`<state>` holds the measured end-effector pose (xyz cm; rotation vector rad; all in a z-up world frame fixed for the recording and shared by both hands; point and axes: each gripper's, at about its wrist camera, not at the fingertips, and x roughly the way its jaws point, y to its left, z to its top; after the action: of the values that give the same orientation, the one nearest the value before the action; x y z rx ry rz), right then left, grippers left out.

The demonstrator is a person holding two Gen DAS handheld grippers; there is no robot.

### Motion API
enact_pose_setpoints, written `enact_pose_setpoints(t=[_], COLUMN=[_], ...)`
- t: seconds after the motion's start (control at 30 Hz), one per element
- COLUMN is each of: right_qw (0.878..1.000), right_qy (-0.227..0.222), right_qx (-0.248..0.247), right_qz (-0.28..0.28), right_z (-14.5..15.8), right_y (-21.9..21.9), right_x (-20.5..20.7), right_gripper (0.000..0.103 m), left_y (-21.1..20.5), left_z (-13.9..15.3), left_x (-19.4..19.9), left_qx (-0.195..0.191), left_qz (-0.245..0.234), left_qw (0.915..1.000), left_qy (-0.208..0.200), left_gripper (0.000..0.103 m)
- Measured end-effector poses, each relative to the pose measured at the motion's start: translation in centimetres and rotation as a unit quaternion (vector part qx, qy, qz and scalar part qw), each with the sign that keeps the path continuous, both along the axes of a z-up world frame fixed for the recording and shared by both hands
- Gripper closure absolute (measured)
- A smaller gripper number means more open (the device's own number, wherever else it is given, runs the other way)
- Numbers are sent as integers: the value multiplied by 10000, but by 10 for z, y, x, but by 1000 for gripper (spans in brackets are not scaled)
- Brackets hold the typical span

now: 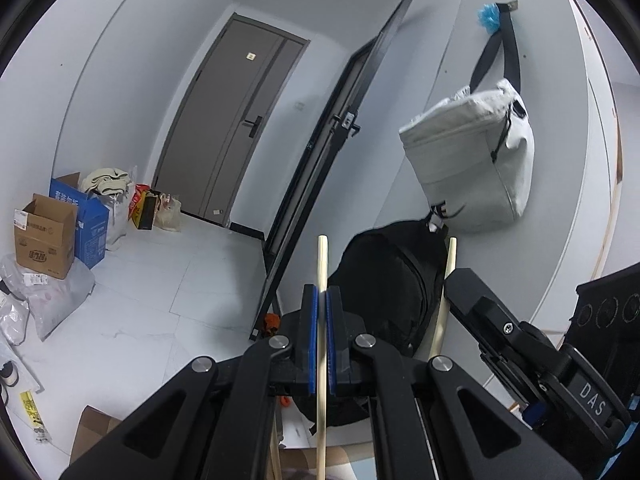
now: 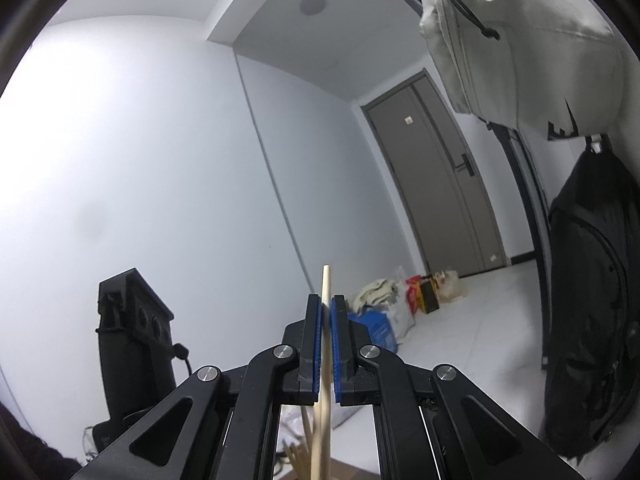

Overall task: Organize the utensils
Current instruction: 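Raise both held sticks up over the white utensil holder, then open both tools to drop the sticks into the holder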

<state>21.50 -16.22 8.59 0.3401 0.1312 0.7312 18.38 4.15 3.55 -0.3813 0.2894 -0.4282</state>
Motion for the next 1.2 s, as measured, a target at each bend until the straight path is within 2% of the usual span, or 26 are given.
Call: enact_pose_setpoints(t=[0.73,1.0,1.2], right_qw=[9987,9971,9943], right_qy=[35,249,450], right_qx=[-483,-686,-915], right_qz=[142,223,324], right_z=[5,-2,-8], right_y=[-1,-6,-3], right_x=[-31,-41,-48], right_gripper=[99,99,98], left_y=[-2,3,-4], left_z=[2,5,9], left_x=[-19,-27,-41], left_qx=[187,-16,162], left_qz=[-272,-786,-1113], left_qw=[9994,9962,9926], left_qy=[105,362,449], left_gripper=[103,103,103])
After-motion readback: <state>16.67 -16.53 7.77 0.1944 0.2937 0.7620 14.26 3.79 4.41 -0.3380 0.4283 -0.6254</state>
